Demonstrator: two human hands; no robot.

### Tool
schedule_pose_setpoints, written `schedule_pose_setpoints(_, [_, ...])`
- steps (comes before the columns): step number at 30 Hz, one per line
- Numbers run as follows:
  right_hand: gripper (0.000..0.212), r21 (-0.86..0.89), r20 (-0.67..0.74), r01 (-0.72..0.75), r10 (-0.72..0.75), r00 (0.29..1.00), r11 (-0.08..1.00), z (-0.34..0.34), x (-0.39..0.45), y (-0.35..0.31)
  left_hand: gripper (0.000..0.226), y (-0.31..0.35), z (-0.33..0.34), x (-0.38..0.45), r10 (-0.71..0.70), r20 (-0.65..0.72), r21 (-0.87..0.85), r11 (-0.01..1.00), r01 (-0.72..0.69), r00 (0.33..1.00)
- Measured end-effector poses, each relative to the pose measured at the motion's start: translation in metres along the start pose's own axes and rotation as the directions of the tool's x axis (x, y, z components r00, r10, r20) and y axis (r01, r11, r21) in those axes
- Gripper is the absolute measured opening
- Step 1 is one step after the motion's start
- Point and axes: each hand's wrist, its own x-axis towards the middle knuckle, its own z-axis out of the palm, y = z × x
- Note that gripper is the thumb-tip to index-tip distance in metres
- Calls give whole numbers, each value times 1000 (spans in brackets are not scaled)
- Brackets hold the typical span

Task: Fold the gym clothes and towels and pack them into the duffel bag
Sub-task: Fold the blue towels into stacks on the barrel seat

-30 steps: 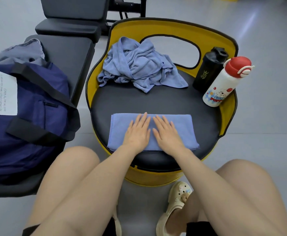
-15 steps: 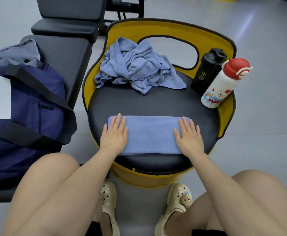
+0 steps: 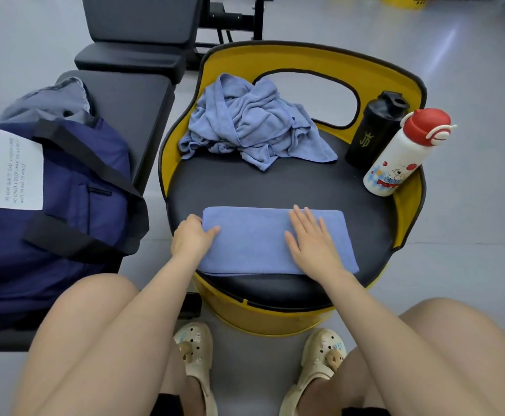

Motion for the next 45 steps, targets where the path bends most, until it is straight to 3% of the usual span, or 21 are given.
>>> schedule_pose_setpoints(3, [60, -30, 55, -80, 81, 995, 996, 10, 3, -9, 43, 2, -3, 2, -56, 128, 31, 998, 52, 990])
schedule_pose_setpoints(6, [60, -79, 55, -119, 124, 991, 990, 16, 5, -15, 40, 4, -8, 3, -45, 182, -84, 995, 61, 982])
schedule_pose_setpoints(11, [60, -63, 50, -139, 142, 989, 988, 20, 10, -32, 19, -1, -17, 3, 36, 65, -175, 984, -24, 997])
schedule_pose_setpoints(18, [61, -50, 57, -83, 86, 995, 995, 30, 24, -69, 32, -4, -39, -2, 43, -144, -286, 955, -84, 989])
schedule_pose_setpoints(23, [61, -29, 79, -80, 82, 993, 996, 29, 29, -74, 25, 5, -45, -12, 103, -122, -399, 906, -144, 987])
schedule_pose_setpoints(26, [52, 253, -38, -32, 43, 998, 967, 17, 30, -81, 23, 13, -40, -17, 165, -66, -426, 887, -177, 984])
schedule_pose_setpoints(29, [29, 682, -103, -22, 126, 987, 731, -6, 30, -95, 8, 24, -32, -25, 246, -24, -414, 880, -234, 969])
schedule_pose_setpoints(32, [27, 905, 97, -174, 210, 973, 388, -23, 31, -102, 30, 34, -25, -36, 330, -29, -384, 868, -315, 944])
schedule_pose_setpoints(34, [30, 926, 176, -244, 243, 954, 289, -27, 33, -100, 24, 40, -20, -44, 392, -20, -347, 860, -374, 920])
schedule_pose_setpoints(36, [29, 912, 210, -290, 277, 938, 290, -26, 34, -97, 13, 42, -14, -45, 451, 26, -297, 856, -424, 892])
schedule_pose_setpoints(39, [10, 866, 199, -320, 324, 925, 383, -23, 36, -90, 27, 41, -6, -44, 504, 125, -258, 848, -463, 855])
schedule_pose_setpoints(42, [15, 844, 205, -354, 368, 907, 402, -25, 34, -78, 71, 37, 1, -48, 593, 166, 156, 774, -614, 788])
schedule_pose_setpoints(45, [23, 831, 157, -345, 411, 898, 435, -36, 27, -65, 78, 31, 4, -52, 702, 177, 340, 614, -712, 690])
